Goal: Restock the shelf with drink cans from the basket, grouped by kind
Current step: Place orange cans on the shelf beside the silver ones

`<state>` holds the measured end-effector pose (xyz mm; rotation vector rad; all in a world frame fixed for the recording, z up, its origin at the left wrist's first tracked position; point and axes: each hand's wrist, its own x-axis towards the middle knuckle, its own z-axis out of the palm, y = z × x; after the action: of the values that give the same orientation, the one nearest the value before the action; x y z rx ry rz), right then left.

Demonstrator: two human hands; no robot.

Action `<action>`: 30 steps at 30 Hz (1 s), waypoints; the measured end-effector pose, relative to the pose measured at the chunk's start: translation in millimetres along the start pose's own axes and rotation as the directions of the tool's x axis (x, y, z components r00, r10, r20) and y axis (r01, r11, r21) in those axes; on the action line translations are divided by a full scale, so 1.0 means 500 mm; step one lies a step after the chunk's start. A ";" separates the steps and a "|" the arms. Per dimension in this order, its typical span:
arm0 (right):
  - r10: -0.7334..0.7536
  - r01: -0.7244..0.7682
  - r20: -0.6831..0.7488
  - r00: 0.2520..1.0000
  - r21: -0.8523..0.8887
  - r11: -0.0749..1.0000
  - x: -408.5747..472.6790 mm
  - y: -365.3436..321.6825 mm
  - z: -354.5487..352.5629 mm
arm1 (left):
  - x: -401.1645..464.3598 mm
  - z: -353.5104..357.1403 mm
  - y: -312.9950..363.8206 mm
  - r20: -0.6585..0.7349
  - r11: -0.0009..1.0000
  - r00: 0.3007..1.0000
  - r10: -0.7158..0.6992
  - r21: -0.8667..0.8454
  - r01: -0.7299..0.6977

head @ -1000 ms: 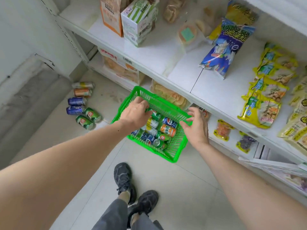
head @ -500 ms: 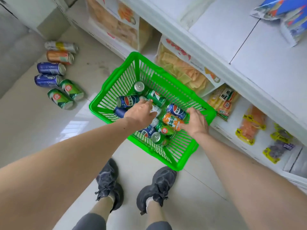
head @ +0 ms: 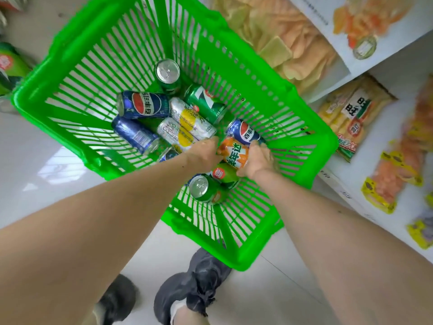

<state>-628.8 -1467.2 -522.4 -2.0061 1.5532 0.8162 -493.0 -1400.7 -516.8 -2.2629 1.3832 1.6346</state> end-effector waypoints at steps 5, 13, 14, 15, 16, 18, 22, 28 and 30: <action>-0.004 0.004 -0.004 1.000 -0.007 1.000 0.015 0.005 0.010 | 0.025 0.021 0.015 -0.028 0.999 0.999 -0.022 -0.046 0.021; -0.051 0.051 -0.010 0.999 -0.013 0.999 -0.008 0.015 0.000 | 0.014 0.001 0.004 -0.042 0.989 0.999 0.001 -0.145 -0.007; -0.048 0.048 -0.003 0.999 0.003 0.999 -0.019 0.013 -0.007 | 0.004 -0.007 0.005 -0.059 0.987 0.998 0.006 -0.161 -0.015; -0.040 0.040 0.004 0.999 0.027 0.999 -0.029 0.009 -0.015 | -0.009 -0.018 0.006 -0.073 0.984 0.997 0.014 -0.174 -0.026; -0.035 0.034 0.013 0.999 0.051 0.998 -0.043 0.005 -0.026 | -0.027 -0.032 0.010 -0.085 0.982 0.996 0.027 -0.182 -0.042; -0.036 0.033 0.023 0.999 0.105 0.994 -0.072 -0.007 -0.054 | -0.068 -0.068 0.019 -0.102 0.980 0.994 0.045 -0.190 -0.064; -0.052 0.049 0.012 0.999 0.205 0.978 -0.147 -0.045 -0.143 | -0.169 -0.168 0.038 -0.171 0.980 0.982 0.083 -0.167 -0.112; -0.085 0.078 0.002 0.996 0.367 0.927 -0.304 -0.117 -0.315 | -0.352 -0.350 0.083 -0.235 0.969 0.952 0.195 -0.107 -0.224; -0.102 0.095 -0.007 0.995 0.424 0.901 -0.367 -0.144 -0.373 | -0.420 -0.410 0.101 -0.266 0.963 0.938 0.221 -0.091 -0.252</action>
<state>-561.1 -1450.3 -260.0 -1.7343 1.4562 0.4059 -383.7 -1398.2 -239.8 -2.5384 1.7185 1.5760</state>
